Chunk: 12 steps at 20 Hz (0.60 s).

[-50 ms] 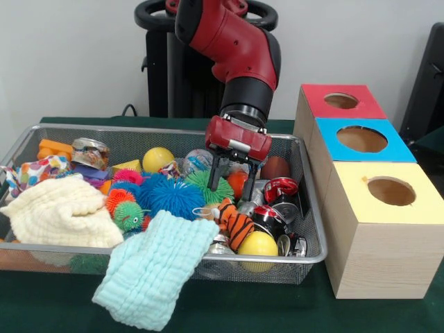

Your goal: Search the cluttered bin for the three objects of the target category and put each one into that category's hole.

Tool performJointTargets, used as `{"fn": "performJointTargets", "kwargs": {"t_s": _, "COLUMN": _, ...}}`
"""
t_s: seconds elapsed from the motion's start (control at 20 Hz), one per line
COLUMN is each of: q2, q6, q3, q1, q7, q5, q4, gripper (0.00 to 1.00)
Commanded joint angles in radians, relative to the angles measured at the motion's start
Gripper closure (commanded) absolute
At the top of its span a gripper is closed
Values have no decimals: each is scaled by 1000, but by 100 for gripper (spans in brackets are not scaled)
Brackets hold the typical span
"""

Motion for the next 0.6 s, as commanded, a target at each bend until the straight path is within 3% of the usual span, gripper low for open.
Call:
{"fn": "performJointTargets", "kwargs": {"t_s": 0.05, "q2": 41, "q6": 138, "q3": 164, "q1": -60, "q7": 142, "q5": 22, "q4": -149, "gripper": 0}}
{"fn": "performJointTargets", "kwargs": {"t_s": 0.3, "q2": 46, "q6": 232, "q3": 180, "q1": -76, "q7": 124, "q5": 17, "q4": -171, "gripper": 0}}
{"fn": "performJointTargets", "kwargs": {"t_s": 0.6, "q2": 81, "q6": 268, "q3": 187, "q1": -91, "q7": 116, "q5": 21, "q4": -216, "gripper": 0}}
